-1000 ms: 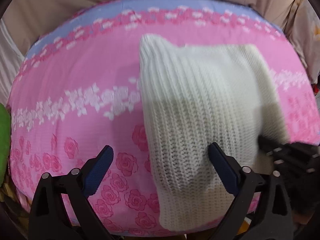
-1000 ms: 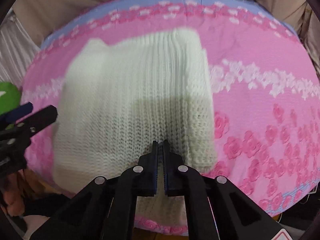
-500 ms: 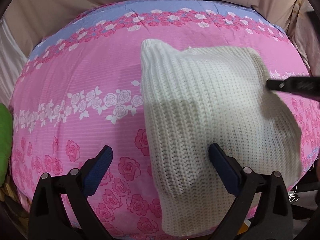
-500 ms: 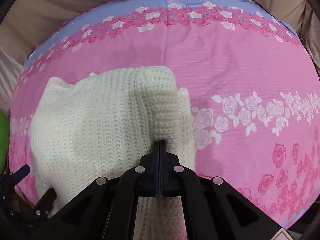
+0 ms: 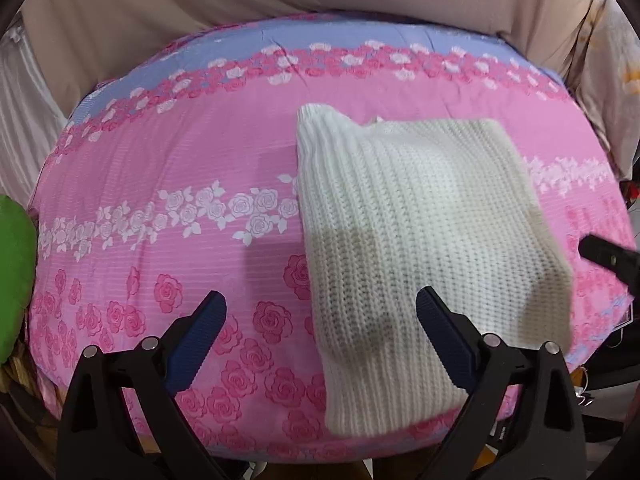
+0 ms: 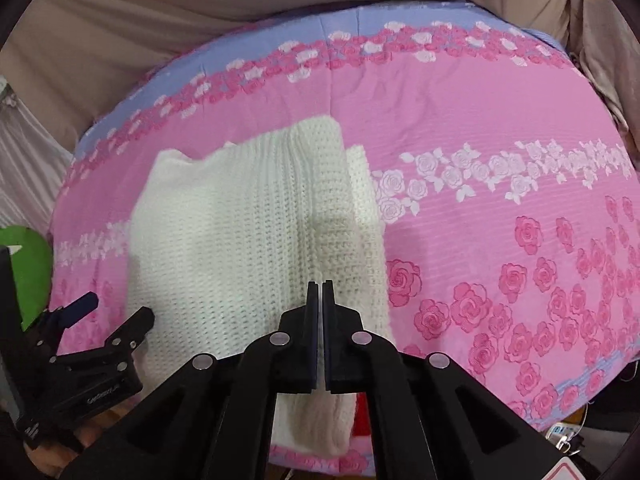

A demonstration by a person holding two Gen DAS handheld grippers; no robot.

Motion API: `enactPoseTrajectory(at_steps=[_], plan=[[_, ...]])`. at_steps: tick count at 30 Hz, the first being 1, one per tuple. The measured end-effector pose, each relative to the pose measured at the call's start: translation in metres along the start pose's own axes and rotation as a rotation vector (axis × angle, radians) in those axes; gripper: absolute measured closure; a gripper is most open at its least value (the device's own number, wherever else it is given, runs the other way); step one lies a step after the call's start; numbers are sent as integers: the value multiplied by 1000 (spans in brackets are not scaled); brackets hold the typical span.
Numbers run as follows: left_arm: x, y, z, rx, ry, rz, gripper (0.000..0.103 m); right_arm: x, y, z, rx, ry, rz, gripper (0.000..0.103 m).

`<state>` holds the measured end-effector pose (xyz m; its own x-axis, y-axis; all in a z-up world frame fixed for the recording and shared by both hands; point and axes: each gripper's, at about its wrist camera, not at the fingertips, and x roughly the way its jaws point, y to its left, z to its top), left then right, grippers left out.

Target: Fold small clothes

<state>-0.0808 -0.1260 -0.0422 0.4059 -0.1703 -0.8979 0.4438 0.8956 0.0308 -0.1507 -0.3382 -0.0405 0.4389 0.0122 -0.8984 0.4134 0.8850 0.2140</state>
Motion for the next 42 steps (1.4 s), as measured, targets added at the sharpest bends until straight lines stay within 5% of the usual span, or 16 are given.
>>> enactPoseTrajectory(at_steps=[3, 7, 10, 18, 20, 24, 29, 42], plan=[[21, 6, -9, 4, 45, 64, 9, -19, 0, -22, -23, 3, -17, 98], [47, 13, -13, -31, 68, 48, 7, 47, -5, -55, -38, 154, -85, 98], [28, 7, -8, 10, 39, 65, 9, 52, -3, -58, -25, 136, -98, 96], [-41, -13, -6, 102, -77, -19, 9, -34, -13, -58, 127, 7, -11, 95], [-42, -17, -8, 116, -76, -41, 9, -51, -11, -65, 149, -22, -33, 90], [-41, -20, -16, 144, -80, -7, 9, -62, -6, -75, 179, -72, -85, 66], [-43, -23, -26, 53, -77, 54, 9, -52, 3, -83, 88, -82, -157, 65], [-55, -39, -47, -76, -119, 139, 9, -44, 0, -95, -21, -59, -138, 58]])
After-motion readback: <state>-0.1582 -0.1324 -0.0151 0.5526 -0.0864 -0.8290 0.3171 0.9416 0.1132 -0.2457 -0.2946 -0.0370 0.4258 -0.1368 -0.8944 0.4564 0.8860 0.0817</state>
